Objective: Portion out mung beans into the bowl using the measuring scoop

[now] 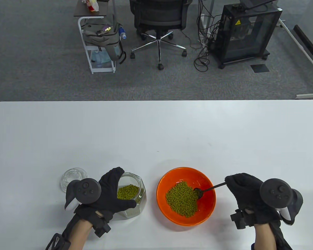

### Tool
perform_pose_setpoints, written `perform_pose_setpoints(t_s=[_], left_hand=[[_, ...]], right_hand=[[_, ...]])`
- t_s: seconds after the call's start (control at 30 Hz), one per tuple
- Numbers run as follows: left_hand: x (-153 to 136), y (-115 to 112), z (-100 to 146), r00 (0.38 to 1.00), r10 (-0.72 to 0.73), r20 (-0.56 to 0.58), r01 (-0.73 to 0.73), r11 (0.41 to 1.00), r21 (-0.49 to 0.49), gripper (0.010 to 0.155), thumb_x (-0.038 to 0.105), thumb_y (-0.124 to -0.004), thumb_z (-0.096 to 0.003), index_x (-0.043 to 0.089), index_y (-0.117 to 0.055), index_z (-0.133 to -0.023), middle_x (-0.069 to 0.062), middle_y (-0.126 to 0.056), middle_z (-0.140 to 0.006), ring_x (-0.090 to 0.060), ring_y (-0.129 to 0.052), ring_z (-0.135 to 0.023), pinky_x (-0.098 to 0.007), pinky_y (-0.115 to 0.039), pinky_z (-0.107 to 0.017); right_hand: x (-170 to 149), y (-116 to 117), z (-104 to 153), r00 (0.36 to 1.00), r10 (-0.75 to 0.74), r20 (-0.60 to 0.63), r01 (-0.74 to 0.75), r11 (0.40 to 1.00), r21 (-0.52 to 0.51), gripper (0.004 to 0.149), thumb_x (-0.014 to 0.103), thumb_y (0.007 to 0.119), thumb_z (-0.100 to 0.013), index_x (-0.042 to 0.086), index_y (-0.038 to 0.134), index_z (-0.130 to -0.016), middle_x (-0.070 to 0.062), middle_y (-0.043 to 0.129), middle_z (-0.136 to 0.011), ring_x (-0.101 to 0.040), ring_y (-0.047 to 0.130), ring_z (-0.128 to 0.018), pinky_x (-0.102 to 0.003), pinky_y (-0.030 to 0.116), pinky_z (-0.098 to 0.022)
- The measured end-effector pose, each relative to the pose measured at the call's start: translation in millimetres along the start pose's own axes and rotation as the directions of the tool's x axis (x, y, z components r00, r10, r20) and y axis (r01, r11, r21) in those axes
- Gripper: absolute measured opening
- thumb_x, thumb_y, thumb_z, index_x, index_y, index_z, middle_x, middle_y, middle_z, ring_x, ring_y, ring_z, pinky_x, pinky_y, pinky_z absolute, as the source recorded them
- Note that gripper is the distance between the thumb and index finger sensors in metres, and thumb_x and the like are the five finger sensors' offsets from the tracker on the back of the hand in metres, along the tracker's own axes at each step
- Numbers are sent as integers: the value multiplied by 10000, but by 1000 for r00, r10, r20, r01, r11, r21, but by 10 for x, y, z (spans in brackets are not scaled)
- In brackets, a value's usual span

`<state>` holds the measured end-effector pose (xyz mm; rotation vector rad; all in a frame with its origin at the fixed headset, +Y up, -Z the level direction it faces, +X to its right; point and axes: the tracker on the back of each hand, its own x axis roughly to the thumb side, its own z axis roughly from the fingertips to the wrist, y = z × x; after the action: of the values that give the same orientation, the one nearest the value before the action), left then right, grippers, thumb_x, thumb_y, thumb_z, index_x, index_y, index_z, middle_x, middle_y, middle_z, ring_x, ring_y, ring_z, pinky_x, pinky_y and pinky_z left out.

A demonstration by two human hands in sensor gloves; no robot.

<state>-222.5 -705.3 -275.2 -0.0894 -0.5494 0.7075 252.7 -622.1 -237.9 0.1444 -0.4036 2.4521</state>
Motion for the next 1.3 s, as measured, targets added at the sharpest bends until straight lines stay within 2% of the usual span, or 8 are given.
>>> perform_pose_setpoints(t_s=[0.1, 0.27, 0.37, 0.53, 0.67, 0.83, 1.3], left_hand=[[0, 0, 0, 1000, 0, 0, 0, 1000, 0, 1256, 845, -878, -394, 7, -266, -1102, -310, -359, -1142, -598, -515, -1028, -713, -530, -727], [-1, 0, 1, 1000, 0, -1, 0, 1000, 0, 1256, 845, -878, -393, 8, -266, -1102, -310, -360, -1142, -599, -516, -1028, -712, -530, -728], [0, -1, 1, 1000, 1, -1, -1, 1000, 1, 1255, 844, -879, -394, 7, -266, -1102, -310, -359, -1142, -599, -515, -1028, -712, -530, -728], [0, 0, 0, 1000, -1, -1, 1, 1000, 0, 1256, 845, -878, -393, 7, -267, -1102, -311, -360, -1142, -600, -515, -1027, -713, -530, -727], [-1, -1, 0, 1000, -1, 0, 1, 1000, 0, 1255, 845, -878, -394, 8, -266, -1102, -311, -359, -1142, -599, -515, -1028, -713, -529, -728], [-1, 1, -1, 1000, -3, -1, 3, 1000, 0, 1254, 846, -875, -394, 8, -268, -1102, -313, -359, -1142, -600, -514, -1028, -714, -527, -727], [-1, 15, 1, 999, -33, 4, 33, 999, -20, 1240, 851, -854, -404, 15, -265, -1106, -308, -359, -1147, -601, -512, -1030, -725, -519, -724]], right_hand=[[162, 17, 35, 989, 87, 121, -86, 996, -19, 428, 469, 893, -445, 95, 1025, -605, -131, 1044, -503, -272, 980, -318, -438, 839, -314], [425, 70, 113, 938, 148, 314, -152, 988, -12, 426, 457, 907, -439, 86, 1024, -614, -145, 1038, -527, -294, 973, -349, -459, 828, -342], [578, 97, 174, 896, 236, 377, -233, 971, -54, 423, 452, 921, -429, 87, 1029, -614, -147, 1044, -532, -300, 980, -352, -469, 830, -352], [683, 79, 218, 865, 273, 421, -240, 962, -131, 419, 444, 933, -420, 86, 1032, -614, -151, 1045, -540, -307, 982, -361, -481, 825, -369], [668, 77, 224, 865, 231, 445, -181, 972, -152, 420, 443, 929, -421, 83, 1032, -611, -151, 1046, -535, -307, 982, -359, -482, 824, -370], [590, 98, 180, 882, 120, 456, -74, 990, -117, 420, 445, 919, -427, 84, 1028, -612, -149, 1045, -534, -304, 983, -357, -480, 827, -367], [561, 80, 148, 880, 44, 473, 9, 994, -109, 423, 453, 886, -443, 92, 1019, -617, -141, 1043, -540, -301, 982, -366, -479, 826, -373]])
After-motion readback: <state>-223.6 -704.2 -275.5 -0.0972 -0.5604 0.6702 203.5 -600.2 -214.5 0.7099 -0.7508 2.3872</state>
